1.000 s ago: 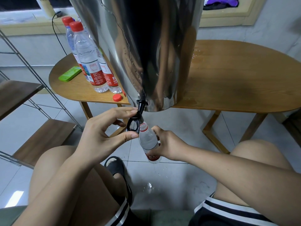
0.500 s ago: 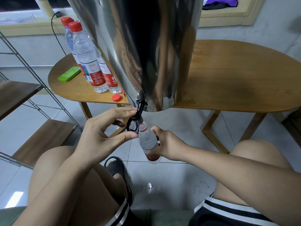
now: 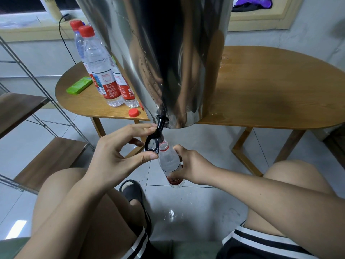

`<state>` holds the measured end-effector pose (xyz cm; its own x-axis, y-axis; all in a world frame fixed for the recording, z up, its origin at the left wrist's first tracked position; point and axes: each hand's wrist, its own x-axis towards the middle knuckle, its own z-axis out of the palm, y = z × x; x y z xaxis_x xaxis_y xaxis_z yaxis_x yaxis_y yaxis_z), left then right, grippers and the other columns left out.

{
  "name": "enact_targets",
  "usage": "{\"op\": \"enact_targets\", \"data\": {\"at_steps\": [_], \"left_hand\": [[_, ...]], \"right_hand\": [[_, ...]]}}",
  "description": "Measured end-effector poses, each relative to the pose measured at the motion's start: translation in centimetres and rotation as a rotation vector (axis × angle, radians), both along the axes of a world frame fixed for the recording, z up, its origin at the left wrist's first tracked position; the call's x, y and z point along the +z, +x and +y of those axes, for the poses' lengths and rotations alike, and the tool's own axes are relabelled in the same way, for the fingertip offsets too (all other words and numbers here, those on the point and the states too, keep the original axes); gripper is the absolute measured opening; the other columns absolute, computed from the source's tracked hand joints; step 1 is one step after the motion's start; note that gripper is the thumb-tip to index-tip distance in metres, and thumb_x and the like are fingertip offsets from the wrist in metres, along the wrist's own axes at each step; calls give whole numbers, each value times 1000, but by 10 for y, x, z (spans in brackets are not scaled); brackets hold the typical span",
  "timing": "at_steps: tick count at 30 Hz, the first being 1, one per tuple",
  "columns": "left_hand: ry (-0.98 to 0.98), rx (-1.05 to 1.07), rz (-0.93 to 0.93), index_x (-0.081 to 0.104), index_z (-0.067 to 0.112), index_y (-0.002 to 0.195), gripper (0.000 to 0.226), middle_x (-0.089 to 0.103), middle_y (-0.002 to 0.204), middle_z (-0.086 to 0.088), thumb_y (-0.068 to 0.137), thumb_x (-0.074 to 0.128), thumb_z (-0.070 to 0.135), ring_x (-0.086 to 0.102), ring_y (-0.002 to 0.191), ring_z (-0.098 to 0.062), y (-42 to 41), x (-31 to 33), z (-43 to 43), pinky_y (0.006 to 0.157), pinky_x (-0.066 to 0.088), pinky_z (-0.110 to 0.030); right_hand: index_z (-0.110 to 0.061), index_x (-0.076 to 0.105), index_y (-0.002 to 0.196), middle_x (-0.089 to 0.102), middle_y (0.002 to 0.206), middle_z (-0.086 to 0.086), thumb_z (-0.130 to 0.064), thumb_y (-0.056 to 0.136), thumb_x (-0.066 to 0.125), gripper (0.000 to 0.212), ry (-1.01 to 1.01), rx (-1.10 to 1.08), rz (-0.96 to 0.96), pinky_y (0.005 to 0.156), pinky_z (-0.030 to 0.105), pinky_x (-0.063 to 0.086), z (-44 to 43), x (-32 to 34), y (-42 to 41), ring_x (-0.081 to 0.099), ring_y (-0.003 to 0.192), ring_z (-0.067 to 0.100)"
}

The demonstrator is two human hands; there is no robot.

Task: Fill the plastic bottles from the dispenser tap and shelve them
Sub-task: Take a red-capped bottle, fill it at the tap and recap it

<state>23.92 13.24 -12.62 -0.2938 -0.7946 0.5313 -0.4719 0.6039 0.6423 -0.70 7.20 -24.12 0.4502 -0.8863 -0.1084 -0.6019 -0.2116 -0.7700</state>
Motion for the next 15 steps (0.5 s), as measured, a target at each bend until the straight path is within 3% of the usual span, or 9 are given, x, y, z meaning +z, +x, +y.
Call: {"op": "enact_targets", "data": {"at_steps": [4, 15], "left_hand": [[-8, 2, 8, 71, 26, 132, 49, 72, 139, 15, 88, 86, 41, 69, 131, -14, -1, 1, 1, 94, 63, -35], [-11, -1, 9, 71, 23, 132, 49, 73, 139, 11, 89, 85, 40, 69, 132, -16, -1, 1, -2, 91, 64, -42]], "right_hand": [[-30, 50, 114, 73, 101, -4, -47, 74, 91, 60, -2, 2, 11, 83, 45, 60, 0, 2, 0, 71, 94, 20], [-29, 50, 116, 73, 103, -3, -44, 75, 93, 61, 1, 2, 18, 83, 42, 58, 1, 6, 0, 70, 95, 21]]}}
